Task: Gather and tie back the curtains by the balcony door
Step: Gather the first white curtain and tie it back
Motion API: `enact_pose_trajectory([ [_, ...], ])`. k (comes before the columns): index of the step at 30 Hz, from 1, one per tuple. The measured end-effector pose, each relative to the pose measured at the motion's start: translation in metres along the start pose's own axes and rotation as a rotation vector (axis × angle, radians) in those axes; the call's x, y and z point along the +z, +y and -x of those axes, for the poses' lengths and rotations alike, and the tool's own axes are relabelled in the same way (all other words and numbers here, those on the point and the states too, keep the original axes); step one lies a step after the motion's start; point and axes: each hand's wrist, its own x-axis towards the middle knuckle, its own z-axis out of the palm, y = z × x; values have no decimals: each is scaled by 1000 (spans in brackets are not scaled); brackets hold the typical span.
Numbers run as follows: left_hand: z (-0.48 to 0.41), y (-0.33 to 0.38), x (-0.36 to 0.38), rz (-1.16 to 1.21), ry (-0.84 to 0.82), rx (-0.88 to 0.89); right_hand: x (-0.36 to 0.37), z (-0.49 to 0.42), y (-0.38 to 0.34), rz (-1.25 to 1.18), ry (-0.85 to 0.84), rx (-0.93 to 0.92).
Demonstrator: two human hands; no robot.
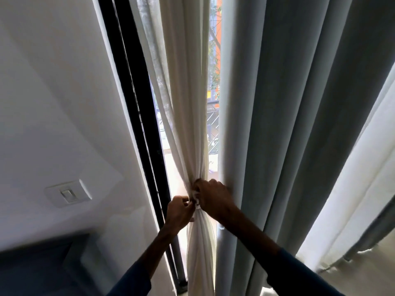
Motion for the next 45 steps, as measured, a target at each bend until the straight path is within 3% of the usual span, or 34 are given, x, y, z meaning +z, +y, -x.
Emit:
enact_pose_trajectory([
  [3, -5, -2, -1, 7, -33, 10, 12, 2, 1, 26, 118, 17],
  [10, -14, -4, -2, -153, -68, 130, 35, 13, 13, 59, -55, -22],
  [15, -15, 7, 4, -289, -119, 186, 33, 8, 13, 244, 111, -172],
  [17, -17, 7, 8, -236, -117, 163, 32, 7, 7, 263, 92, -114],
  [21, -26, 5, 12, -226, -115, 177, 35, 20, 14, 117, 210, 79],
  [25, -31, 8, 15, -242, -113, 210, 42, 20, 32, 360, 60, 78],
  [27, -32, 9, 17, -272, -119, 218, 39, 20, 33, 222, 19, 113],
  [31, -30, 10, 20, -305, -124, 219, 36, 6, 21, -280, -126, 361],
  [32, -30, 10, 20, -295, -125, 215, 39, 6, 24, -283, -135, 365],
  [34, -27, 9, 17, -284, -121, 213, 41, 7, 31, 82, -219, 181],
  [36, -24, 9, 13, -290, -120, 217, 42, 11, 37, 213, -231, 148],
  [39, -15, 13, 3, -308, -124, 217, 52, 15, 38, -3, 4, 121],
  [42, -13, 13, -6, -305, -162, 261, 71, 28, 37, -463, 331, 255],
  [45, -15, 9, -15, -309, -180, 290, 86, 43, 23, -739, 341, 490],
])
